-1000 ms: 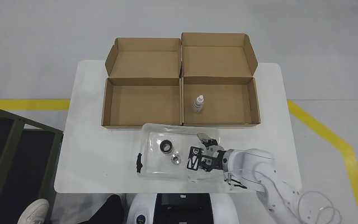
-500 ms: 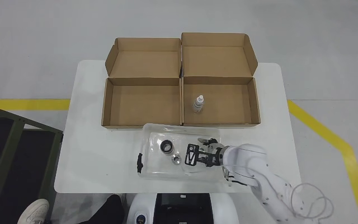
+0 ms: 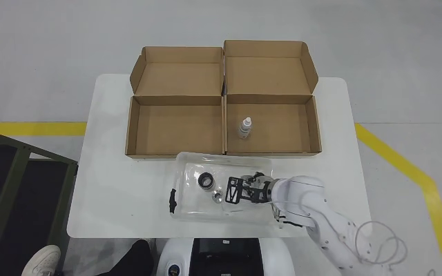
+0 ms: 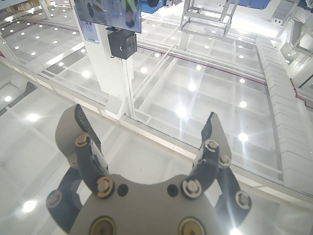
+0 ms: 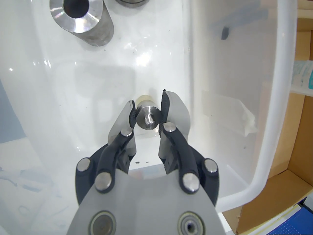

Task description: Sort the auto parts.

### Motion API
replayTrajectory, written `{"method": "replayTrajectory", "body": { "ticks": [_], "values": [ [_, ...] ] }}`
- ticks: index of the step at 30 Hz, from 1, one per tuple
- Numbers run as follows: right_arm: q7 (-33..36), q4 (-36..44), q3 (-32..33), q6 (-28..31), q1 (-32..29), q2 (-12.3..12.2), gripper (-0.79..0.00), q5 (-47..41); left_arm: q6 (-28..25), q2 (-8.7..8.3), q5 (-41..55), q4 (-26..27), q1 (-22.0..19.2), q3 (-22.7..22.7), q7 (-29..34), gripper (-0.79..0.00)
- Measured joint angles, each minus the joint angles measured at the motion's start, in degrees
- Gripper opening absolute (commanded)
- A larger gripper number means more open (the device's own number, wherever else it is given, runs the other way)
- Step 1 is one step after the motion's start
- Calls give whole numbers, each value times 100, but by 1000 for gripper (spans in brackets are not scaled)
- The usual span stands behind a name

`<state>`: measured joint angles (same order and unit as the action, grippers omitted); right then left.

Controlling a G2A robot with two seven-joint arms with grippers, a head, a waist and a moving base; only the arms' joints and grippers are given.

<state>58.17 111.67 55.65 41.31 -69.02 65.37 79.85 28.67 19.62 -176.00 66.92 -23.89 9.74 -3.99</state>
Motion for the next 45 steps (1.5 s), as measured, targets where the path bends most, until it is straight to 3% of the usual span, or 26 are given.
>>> {"method": "replayTrajectory", "body": {
  "ticks": [9, 14, 25, 34, 45],
  "values": [
    [-45, 668, 80, -95, -205, -52, -785, -22, 0, 0, 0, 0, 0, 0, 0, 0],
    [-469, 1085, 235, -169, -381, -89, -785, -90, 0, 0, 0, 0, 0, 0, 0, 0],
    [-2929, 1010, 918, -473, -777, -138, -785, -739, 0, 0, 0, 0, 0, 0, 0, 0],
    [-4818, 747, 1288, -74, -710, -131, -785, -1742, 0, 0, 0, 0, 0, 0, 0, 0],
    [-5743, 1082, 1656, -115, -699, -132, -785, -2049, 0, 0, 0, 0, 0, 0, 0, 0]
  ]
}}
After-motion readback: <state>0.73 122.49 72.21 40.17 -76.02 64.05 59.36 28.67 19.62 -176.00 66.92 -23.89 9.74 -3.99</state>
